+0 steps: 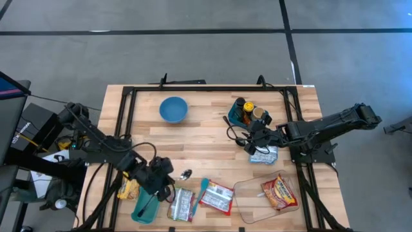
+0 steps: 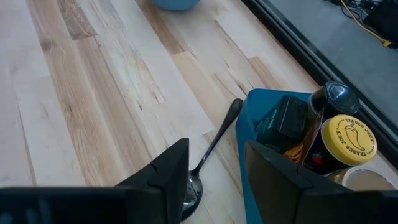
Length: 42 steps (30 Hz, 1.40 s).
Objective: Pick & Place Food Item
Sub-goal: Put the silver spoon into the green bin
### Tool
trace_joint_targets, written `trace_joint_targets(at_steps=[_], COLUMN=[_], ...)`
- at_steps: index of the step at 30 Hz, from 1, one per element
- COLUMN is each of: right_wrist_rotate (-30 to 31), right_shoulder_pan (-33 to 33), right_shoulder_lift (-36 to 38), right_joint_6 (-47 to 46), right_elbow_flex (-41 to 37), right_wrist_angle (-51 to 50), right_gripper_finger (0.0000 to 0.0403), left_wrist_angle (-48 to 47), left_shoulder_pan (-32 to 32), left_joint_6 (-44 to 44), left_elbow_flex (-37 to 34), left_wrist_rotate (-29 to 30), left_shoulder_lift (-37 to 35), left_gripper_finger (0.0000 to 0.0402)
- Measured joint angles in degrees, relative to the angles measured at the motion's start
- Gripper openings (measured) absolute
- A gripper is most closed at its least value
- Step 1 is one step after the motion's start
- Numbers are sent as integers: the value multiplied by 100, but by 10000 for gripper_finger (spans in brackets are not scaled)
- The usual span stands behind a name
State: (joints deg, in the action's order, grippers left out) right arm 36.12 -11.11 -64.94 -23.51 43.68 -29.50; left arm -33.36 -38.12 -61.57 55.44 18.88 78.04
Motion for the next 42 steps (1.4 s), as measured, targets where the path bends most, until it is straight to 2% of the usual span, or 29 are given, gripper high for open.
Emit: trace_joint_targets(at_steps=[4, 15, 24, 30, 42], right_wrist_rotate=[0, 0, -1, 0, -2], right_shoulder_pan=[0, 0, 0, 0, -10], right_shoulder_lift=[-1, -1, -1, -1, -1], right_joint_6=[0, -2, -4, -4, -50], right_elbow_flex=[0, 0, 0, 0, 0], right_wrist_angle=[-1, -1, -1, -1, -1], right_gripper_finger=[150, 150, 150, 150, 150], left_wrist_angle=[1, -58, -583, -659, -913], left_shoulder_pan=[-305, -1246, -1793, -2125, -2431], left_joint_6=[-318, -1435, -2912, -3608, -4269], left_elbow_flex=[-3, -3, -3, 0, 0], left_wrist_rotate=[58, 768, 816, 813, 1115], left_shoulder_lift=[2, 9, 26, 330, 993], left_gripper_finger=[7, 7, 7, 6, 8])
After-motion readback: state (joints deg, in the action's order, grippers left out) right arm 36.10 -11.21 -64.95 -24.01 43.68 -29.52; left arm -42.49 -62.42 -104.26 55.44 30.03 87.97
